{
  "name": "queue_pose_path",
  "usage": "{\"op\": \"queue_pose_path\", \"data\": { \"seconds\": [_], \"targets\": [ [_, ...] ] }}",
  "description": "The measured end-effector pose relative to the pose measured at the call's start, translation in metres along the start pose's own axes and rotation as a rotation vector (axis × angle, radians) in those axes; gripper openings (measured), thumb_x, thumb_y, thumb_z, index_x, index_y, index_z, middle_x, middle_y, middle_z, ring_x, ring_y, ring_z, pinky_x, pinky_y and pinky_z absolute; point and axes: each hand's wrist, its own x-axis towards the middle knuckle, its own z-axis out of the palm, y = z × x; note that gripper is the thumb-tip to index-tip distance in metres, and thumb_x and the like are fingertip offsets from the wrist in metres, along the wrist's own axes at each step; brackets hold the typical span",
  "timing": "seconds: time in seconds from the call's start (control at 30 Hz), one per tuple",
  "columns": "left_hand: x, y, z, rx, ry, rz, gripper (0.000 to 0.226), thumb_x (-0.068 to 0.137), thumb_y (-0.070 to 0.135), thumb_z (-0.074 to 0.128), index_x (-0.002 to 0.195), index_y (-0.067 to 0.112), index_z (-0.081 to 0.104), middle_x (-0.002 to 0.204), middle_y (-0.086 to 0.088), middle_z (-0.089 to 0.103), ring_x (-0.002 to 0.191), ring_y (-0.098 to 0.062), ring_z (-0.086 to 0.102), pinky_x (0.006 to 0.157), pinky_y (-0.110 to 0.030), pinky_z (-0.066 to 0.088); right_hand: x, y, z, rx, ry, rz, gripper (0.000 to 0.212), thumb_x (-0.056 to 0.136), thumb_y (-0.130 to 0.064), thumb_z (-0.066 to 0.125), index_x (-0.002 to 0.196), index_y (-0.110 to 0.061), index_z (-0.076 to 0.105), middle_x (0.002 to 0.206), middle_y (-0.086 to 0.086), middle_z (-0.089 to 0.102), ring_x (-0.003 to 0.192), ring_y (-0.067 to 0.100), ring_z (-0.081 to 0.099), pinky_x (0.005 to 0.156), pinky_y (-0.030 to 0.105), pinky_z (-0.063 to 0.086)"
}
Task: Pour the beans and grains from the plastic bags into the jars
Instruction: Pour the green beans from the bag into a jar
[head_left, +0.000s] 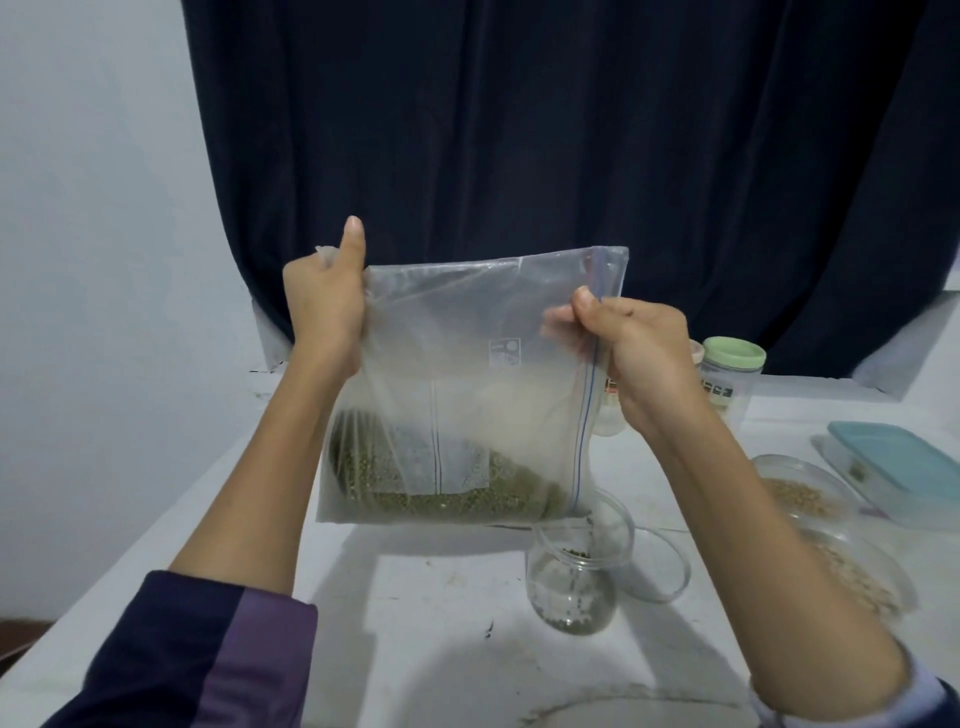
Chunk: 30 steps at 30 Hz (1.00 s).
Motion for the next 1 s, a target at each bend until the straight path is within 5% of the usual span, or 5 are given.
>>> {"op": "queue_pose_path", "data": {
  "seconds": [0.2, 0.47, 1.0],
  "targets": [
    [-0.010, 0.008, 0.005, 0.043, -0.013, 0.017, 0.057, 0.097, 0.041, 0.048, 0.056, 0.020, 0.015, 0.036, 0.011, 0.017, 0.036, -0.008, 0.018, 0.038, -0.016, 0.019, 0.001, 0.001, -0.001, 0.015, -0.004, -0.015, 0.028, 0.091, -0.011, 0.063, 0.066, -0.011, 0.073, 0.071, 0.003, 0.074, 0.078, 0.016, 0.071, 0.095, 0.037, 0.053],
    [-0.013, 0.013, 0.002, 0.078, 0.022, 0.014, 0.056, 0.097, 0.043, 0.047, 0.055, 0.019, 0.017, 0.036, 0.012, 0.020, 0.037, -0.007, 0.021, 0.040, -0.017, 0.021, 0.000, -0.002, -0.002, 0.051, -0.018, 0.029, 0.025, 0.093, -0.009, 0.061, 0.070, -0.005, 0.069, 0.066, 0.001, 0.072, 0.067, 0.015, 0.070, 0.075, 0.023, 0.057],
    [-0.010, 0.012, -0.004, 0.006, 0.047, 0.027, 0.056, 0.096, 0.040, 0.050, 0.054, 0.021, 0.018, 0.038, 0.013, 0.022, 0.043, -0.006, 0.020, 0.046, -0.023, 0.023, -0.006, -0.008, 0.006, 0.090, -0.022, 0.035, 0.024, 0.092, -0.005, 0.061, 0.069, 0.000, 0.068, 0.061, 0.003, 0.070, 0.061, 0.013, 0.070, 0.066, 0.019, 0.056]
  ]
}}
